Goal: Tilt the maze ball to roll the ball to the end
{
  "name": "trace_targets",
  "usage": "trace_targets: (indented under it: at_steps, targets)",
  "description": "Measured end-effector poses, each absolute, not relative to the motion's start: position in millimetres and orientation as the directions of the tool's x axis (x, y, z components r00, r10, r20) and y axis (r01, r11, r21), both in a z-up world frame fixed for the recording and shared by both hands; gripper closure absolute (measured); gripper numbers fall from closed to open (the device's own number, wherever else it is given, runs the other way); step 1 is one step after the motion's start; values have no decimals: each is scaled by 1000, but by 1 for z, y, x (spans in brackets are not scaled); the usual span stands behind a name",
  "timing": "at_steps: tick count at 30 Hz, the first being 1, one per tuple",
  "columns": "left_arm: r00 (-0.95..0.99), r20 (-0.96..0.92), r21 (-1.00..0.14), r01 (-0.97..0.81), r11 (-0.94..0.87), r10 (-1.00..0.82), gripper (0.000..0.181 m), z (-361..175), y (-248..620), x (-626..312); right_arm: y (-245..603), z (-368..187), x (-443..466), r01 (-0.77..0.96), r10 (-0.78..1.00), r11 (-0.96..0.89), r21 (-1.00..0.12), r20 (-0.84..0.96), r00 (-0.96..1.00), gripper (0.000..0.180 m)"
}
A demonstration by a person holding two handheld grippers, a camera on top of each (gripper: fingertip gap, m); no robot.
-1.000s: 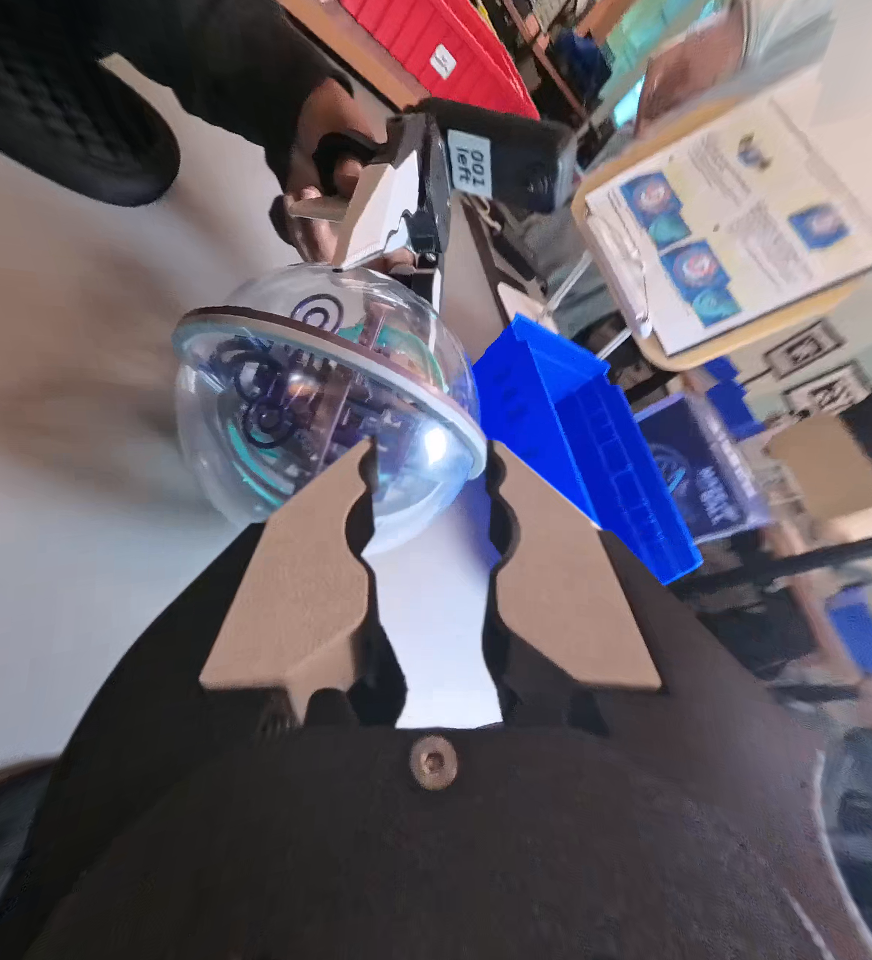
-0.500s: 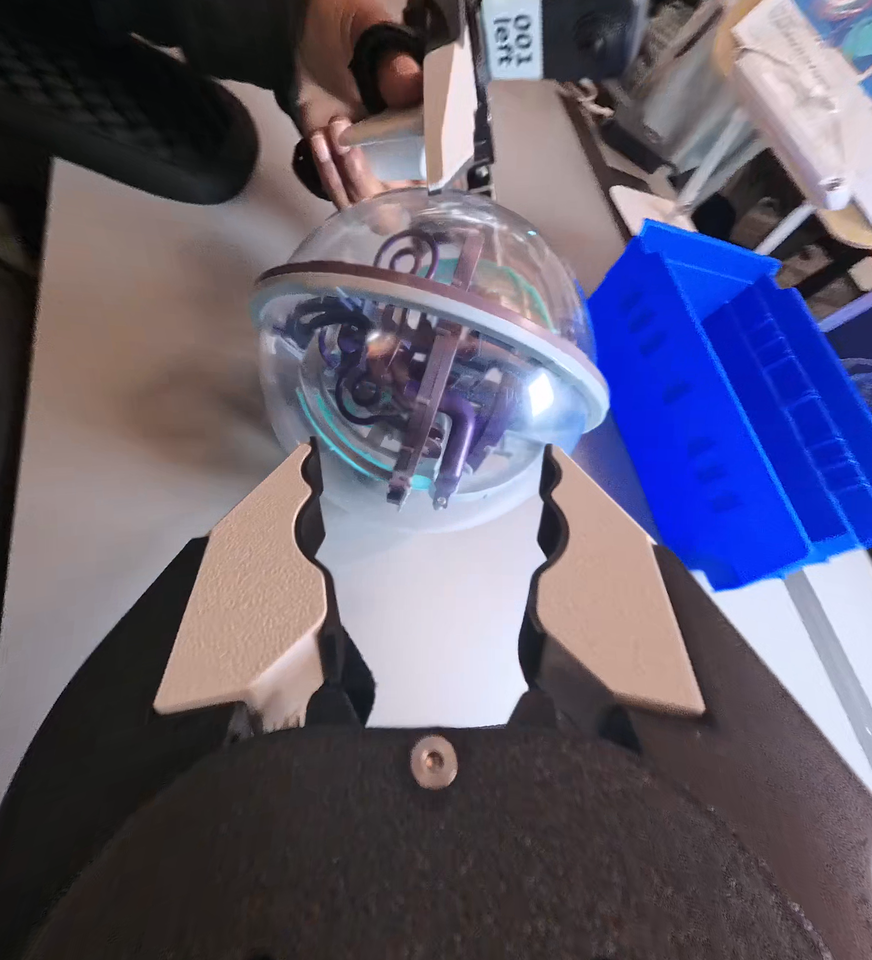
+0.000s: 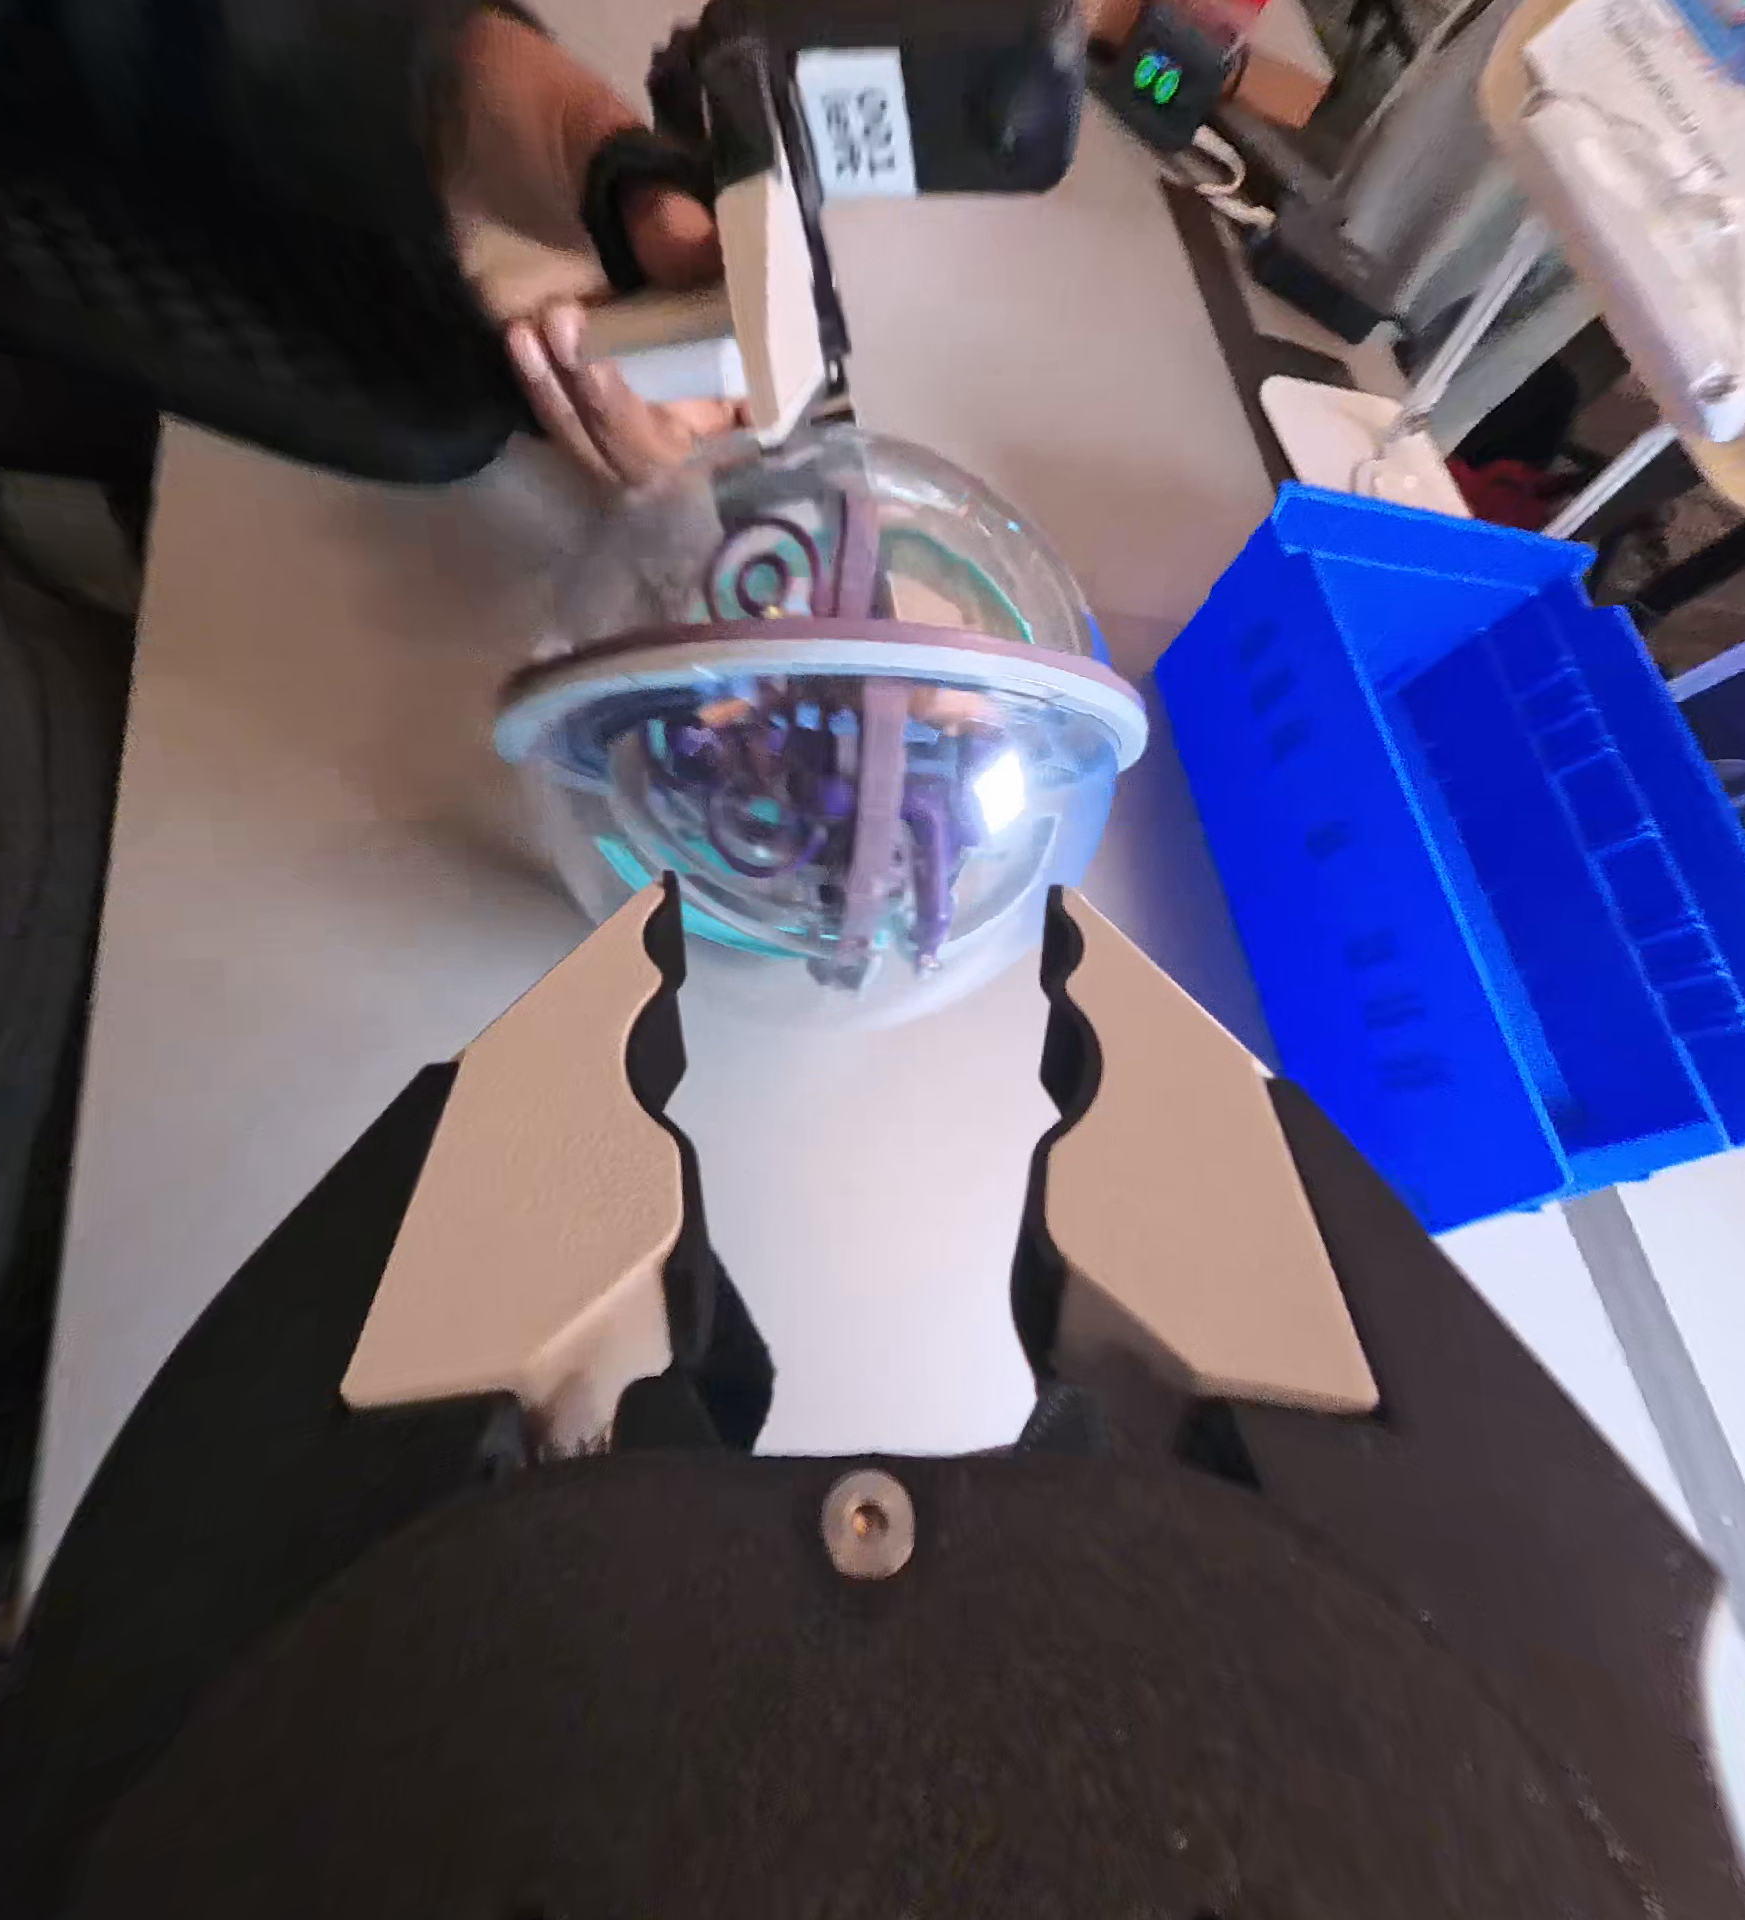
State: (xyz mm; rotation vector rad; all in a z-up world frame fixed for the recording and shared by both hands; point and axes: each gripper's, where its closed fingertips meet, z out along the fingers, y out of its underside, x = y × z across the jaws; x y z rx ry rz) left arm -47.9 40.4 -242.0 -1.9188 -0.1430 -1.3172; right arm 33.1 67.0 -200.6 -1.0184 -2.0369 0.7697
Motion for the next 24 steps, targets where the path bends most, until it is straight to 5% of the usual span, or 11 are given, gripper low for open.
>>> trace_targets:
  at_steps: [8,12,16,19,24]
  targets:
    - [415,875,-478,649,-592,-250,53,-240,41,-59,0,-208,44,398,987,114,-910,58,-150,135]
    - [376,903,-428,754,-498,-207,72,-241,36,-64,-12,-222,31,328,998,5,-945,23,52,146]
    - [309,932,-362,796,-486,-188,81,-253,26,-51,-5,-230,26,316,979,31,-948,92,181,153]
    - [343,918,-396,770,-500,-198,92,-260,20,-41,6,-235,25,333,973,48,-942,120,199,178]
    - [393,896,-441,729,-523,-207,100,-269,15,-29,14,-239,26,344,971,107,-933,172,166,180]
